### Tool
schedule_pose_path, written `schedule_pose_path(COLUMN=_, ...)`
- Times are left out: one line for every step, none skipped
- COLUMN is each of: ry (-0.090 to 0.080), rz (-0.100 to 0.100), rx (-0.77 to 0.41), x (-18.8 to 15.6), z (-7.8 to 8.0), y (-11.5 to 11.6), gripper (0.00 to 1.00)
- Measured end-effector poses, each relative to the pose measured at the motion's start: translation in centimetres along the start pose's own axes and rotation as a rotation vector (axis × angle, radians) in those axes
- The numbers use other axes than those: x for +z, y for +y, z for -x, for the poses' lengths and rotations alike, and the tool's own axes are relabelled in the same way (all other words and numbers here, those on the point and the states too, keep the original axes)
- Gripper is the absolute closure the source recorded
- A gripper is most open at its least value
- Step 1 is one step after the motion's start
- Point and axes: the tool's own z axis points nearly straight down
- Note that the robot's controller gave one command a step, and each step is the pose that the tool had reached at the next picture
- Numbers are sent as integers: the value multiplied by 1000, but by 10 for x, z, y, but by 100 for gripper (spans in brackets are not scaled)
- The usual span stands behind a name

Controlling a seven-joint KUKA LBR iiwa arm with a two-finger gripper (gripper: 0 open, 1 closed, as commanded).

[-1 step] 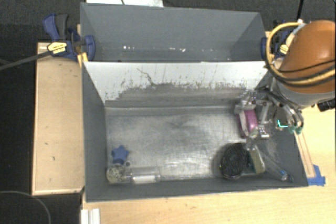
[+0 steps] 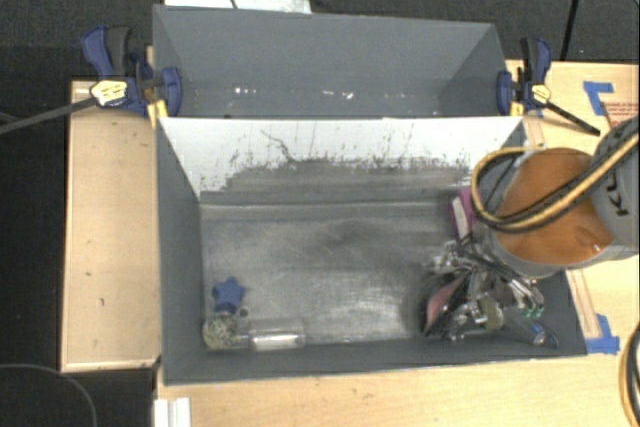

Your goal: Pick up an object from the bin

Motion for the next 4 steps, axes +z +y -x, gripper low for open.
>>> schedule_pose_path(ry=8, rz=1, rx=2, x=-30, z=8, y=-33, gripper=0)
schedule_pose_path(ry=13, rz=7, rx=-212, x=-36, z=10, y=20, gripper=0)
schedule_pose_path(ry=11, rz=5, rx=12, x=1, z=16, y=2, gripper=0)
schedule_pose_path(ry=11, rz=4, rx=8, x=0, z=17, y=2, gripper=0)
